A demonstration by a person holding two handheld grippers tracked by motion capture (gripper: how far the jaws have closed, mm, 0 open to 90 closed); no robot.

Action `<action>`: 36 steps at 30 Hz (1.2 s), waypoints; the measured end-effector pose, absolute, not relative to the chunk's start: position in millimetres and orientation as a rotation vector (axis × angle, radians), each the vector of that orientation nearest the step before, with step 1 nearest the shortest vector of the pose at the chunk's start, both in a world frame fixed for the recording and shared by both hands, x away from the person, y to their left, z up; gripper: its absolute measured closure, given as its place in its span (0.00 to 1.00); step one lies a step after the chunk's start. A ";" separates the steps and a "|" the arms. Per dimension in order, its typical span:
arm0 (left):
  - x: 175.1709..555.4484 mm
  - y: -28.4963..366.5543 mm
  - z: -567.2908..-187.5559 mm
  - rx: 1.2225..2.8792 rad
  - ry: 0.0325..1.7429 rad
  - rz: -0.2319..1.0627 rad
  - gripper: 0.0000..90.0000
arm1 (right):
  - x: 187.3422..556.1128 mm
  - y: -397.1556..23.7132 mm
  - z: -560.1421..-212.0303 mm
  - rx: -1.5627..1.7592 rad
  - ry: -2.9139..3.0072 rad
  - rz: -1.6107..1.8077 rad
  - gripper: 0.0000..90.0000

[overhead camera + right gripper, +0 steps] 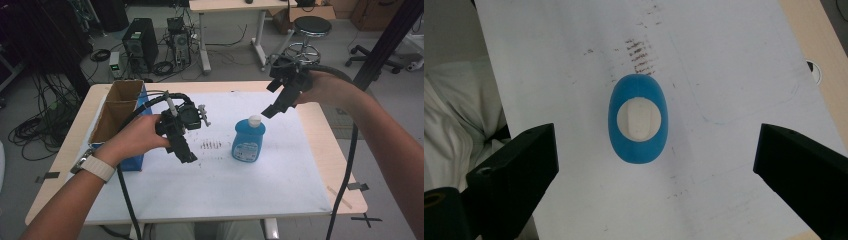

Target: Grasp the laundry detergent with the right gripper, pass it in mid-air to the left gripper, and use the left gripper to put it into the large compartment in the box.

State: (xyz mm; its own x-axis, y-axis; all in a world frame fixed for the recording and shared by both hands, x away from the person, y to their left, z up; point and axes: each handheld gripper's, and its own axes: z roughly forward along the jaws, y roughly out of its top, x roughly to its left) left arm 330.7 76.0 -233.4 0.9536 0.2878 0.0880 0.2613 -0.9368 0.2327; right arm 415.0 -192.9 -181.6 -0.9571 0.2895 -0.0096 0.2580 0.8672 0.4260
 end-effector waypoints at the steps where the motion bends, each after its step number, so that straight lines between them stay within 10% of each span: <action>1: 330.5 75.9 -233.6 2.886 0.413 0.175 0.04 | 414.1 -195.0 -183.6 0.444 2.961 0.671 0.04; 36: 331.3 77.2 -234.6 2.883 0.419 0.160 0.04 | 395.7 -236.6 -242.0 0.434 2.873 0.874 0.04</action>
State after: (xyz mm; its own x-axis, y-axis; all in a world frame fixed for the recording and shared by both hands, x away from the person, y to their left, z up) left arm 331.3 77.2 -234.6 0.9533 0.2925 0.0750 0.2681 -0.9343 0.2351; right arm 395.7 -236.6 -242.0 -0.9535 0.3008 -0.0197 0.2389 0.7937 0.5594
